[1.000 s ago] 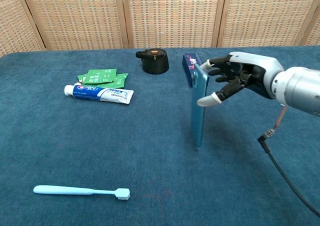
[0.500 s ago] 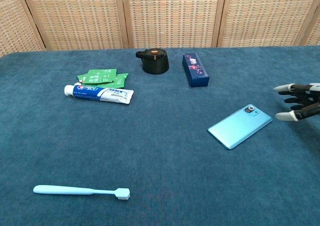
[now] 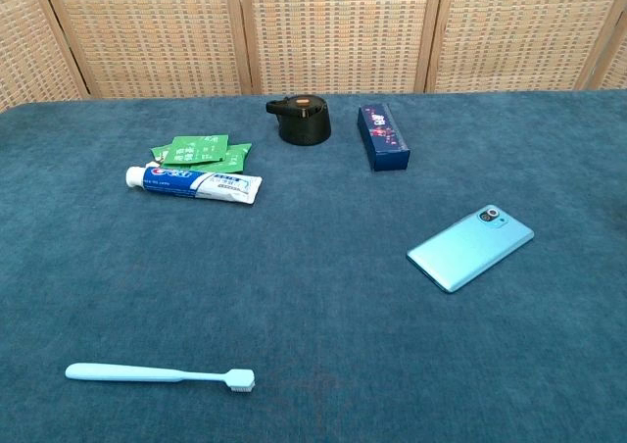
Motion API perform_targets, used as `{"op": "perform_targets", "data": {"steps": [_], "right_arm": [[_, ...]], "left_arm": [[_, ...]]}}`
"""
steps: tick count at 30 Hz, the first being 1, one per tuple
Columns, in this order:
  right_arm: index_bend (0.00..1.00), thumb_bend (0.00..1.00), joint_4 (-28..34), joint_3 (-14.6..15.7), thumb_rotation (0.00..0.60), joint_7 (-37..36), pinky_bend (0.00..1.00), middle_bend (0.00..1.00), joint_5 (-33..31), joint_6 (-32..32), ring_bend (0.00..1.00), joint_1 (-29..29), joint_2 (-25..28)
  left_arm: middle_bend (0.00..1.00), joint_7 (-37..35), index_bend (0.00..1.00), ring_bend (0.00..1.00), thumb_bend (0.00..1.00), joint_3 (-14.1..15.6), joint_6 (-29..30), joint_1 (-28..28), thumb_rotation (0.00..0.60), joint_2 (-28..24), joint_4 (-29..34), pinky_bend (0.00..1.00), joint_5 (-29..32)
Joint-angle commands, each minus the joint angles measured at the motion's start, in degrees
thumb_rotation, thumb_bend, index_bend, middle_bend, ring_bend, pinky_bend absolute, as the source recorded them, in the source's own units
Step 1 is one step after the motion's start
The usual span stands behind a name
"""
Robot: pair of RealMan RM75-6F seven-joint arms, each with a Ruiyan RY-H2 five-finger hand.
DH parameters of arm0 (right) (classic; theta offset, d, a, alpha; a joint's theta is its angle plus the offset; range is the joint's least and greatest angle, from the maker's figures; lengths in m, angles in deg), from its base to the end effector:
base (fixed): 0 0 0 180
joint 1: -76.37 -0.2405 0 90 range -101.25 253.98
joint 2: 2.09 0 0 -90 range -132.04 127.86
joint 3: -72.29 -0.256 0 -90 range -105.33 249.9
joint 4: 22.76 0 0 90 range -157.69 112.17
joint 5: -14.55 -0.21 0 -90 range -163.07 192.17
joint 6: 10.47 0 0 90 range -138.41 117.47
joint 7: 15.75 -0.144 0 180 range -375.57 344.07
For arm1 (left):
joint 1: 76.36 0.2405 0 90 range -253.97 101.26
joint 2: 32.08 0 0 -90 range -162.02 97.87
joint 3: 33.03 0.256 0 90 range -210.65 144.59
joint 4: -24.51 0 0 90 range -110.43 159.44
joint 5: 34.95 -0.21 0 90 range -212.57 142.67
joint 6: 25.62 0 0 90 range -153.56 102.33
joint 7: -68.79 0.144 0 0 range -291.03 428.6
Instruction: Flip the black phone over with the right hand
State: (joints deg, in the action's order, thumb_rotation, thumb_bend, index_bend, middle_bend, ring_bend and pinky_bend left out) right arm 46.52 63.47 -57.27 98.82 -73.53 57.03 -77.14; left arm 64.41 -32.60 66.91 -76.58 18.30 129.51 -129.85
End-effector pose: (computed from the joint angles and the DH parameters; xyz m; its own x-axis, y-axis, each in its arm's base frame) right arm -0.3345 -0.2923 0.1122 -0.1120 -0.1822 0.9769 -0.9933 -0.0061 -0.1151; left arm -0.2710 0.1429 0.2127 0.3424 -0.0316 0.9390 0.9347 -0.0896 -0.3439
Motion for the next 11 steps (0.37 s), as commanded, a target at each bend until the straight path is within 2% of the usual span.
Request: {"op": "perform_targets", "data": {"steps": [1,5,9,11], "right_arm": [[0.00,0.00,1.9,3.4,0.600,19.8,0.00,0.00,7.9,-15.4,0.00,6.2,4.1],[0.00,0.00,8.5,5.0,0.600,29.1,0.00,0.00,9.9,-21.4,0.00,9.8,7.2],[0.00,0.00,15.2,6.2,0.600,35.8,0.00,0.00,10.7,-25.4,0.00,12.8,9.5],[0.00,0.00,16.4,6.2,0.600,37.7,0.00,0.00,10.8,-26.5,0.00,13.5,9.8]], "left_arm": [[0.00,0.8,0.00,0.00,0.00,0.3,0.4,0.3,0.600,0.4,-0.1,0.00,-0.7],[0.00,2.3,0.00,0.00,0.00,0.6,1.3,0.8,0.600,1.0,-0.1,0.00,-1.7],[0.00,3.4,0.00,0.00,0.00,0.8,2.0,1.3,0.600,1.5,-0.2,0.00,-2.4],[0.00,3.5,0.00,0.00,0.00,0.9,2.1,1.3,0.600,1.6,-0.2,0.00,-2.5]]}}
